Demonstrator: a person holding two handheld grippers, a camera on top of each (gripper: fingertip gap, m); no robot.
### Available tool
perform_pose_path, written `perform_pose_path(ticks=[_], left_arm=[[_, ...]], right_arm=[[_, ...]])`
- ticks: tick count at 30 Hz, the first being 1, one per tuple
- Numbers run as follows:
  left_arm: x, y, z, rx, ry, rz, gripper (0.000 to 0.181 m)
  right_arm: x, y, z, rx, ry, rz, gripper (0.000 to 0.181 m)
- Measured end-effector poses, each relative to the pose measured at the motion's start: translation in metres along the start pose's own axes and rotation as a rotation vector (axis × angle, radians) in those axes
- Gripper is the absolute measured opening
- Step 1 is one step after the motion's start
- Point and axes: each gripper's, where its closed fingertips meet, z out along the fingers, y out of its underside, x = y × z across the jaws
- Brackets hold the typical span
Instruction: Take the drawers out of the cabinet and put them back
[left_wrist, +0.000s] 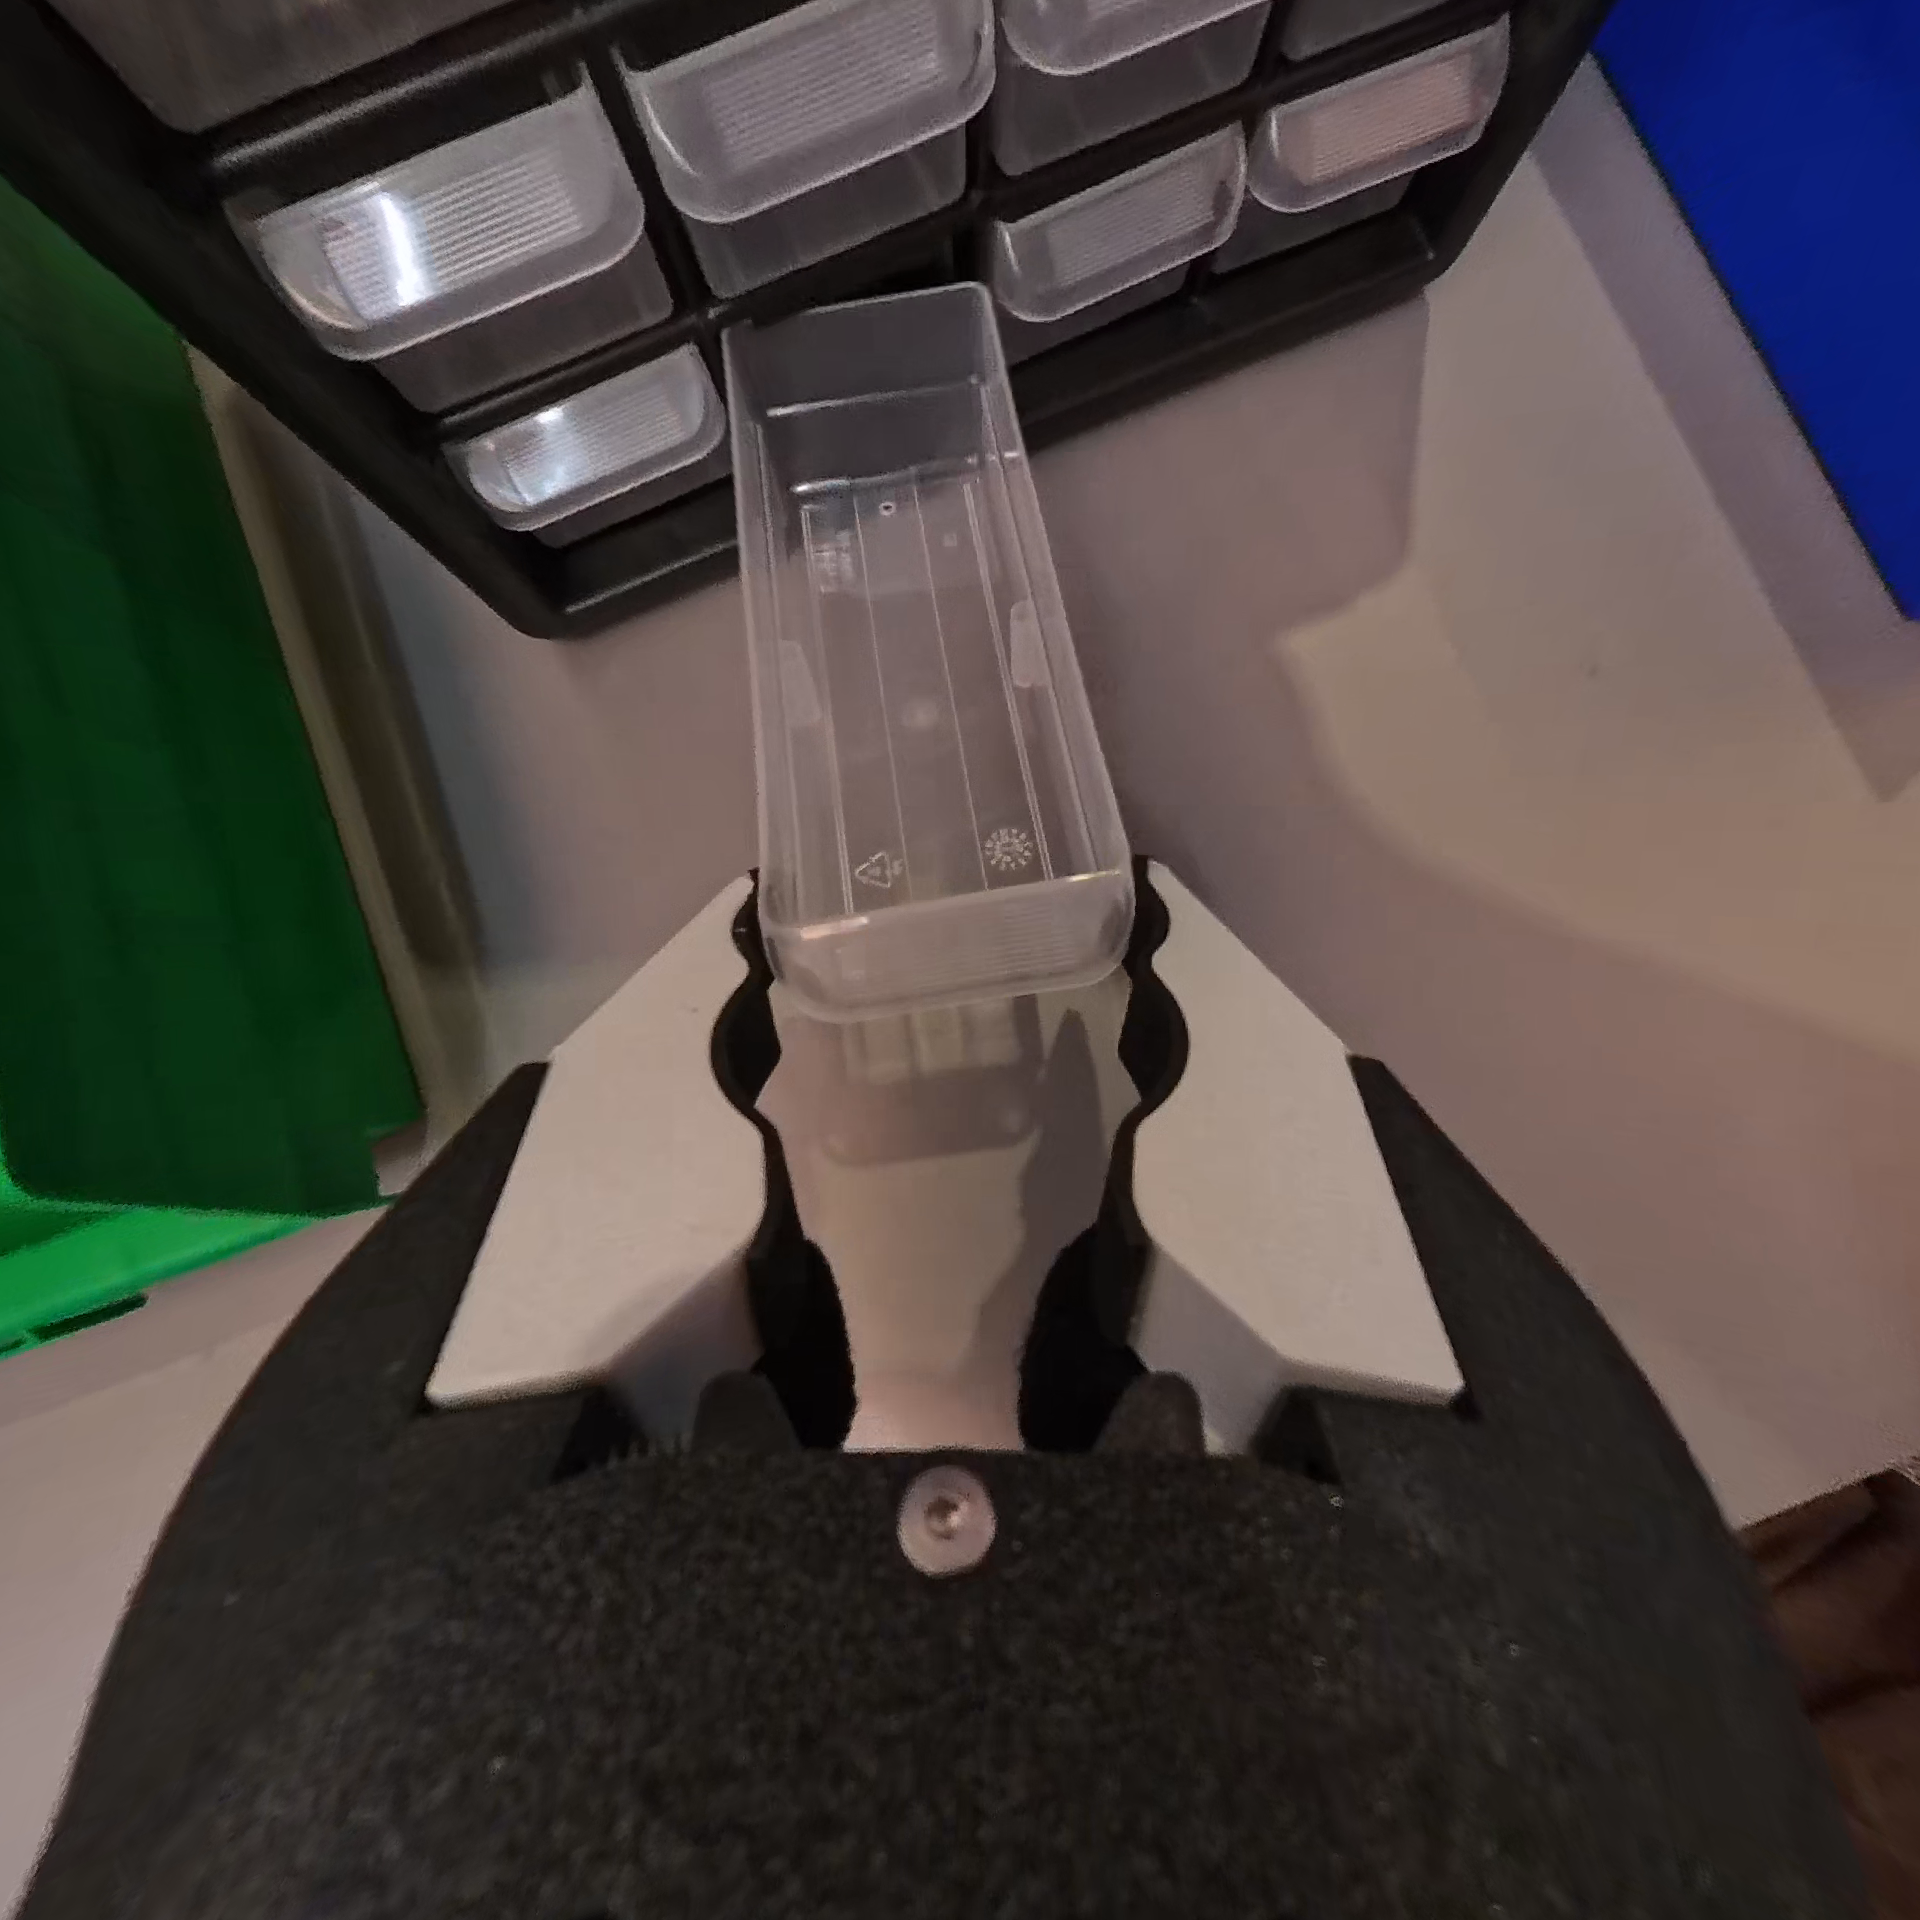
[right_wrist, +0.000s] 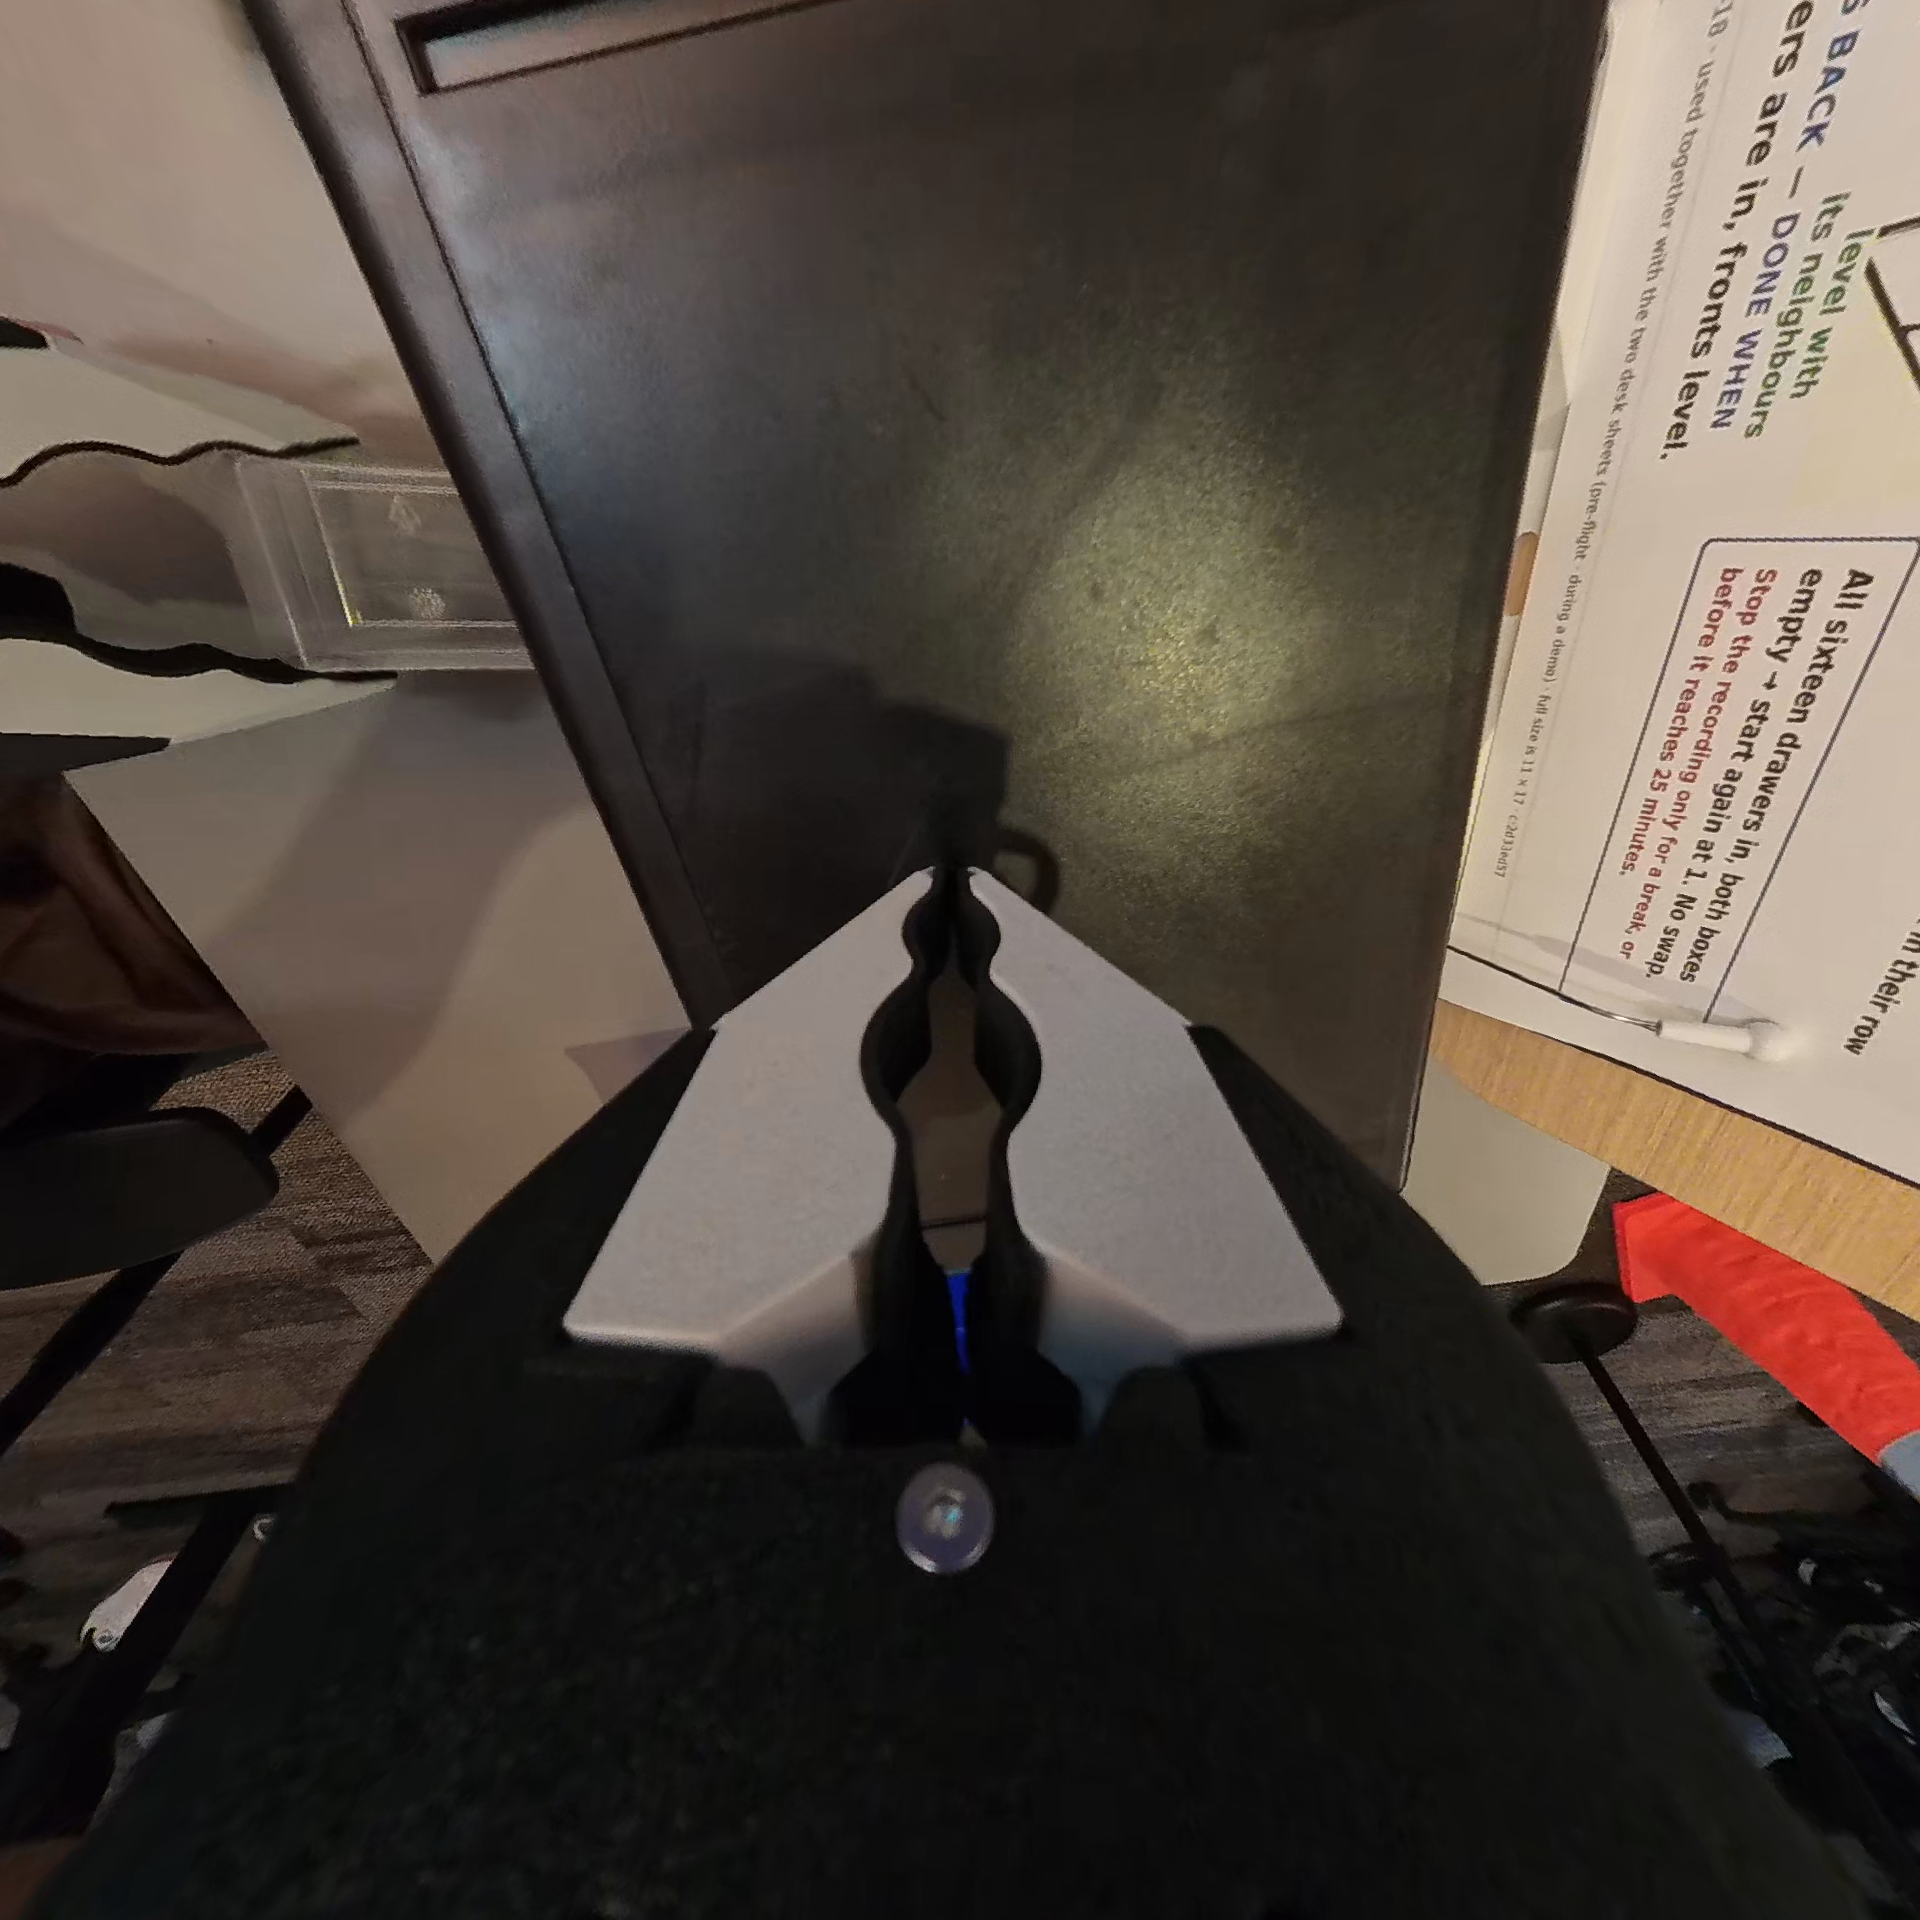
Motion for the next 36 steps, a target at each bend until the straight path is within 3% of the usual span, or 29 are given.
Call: perform_pose_path(ticks=[15,23,36], left_arm=[[0.006,-0.006,0.026,0.109,-0.101,-0.035,0.066],[0.004,-0.012,0.057,0.082,-0.123,-0.015,0.068],[-0.017,-0.063,0.102,0.102,-0.114,-0.04,0.068]], right_arm=[[0.0,0.0,0.0,0.038,0.004,0.01,0.0],[0.0,0.0,0.0,0.015,0.01,0.007,0.0],[0.0,0.0,0.0,-0.021,-0.01,0.028,0.0]])
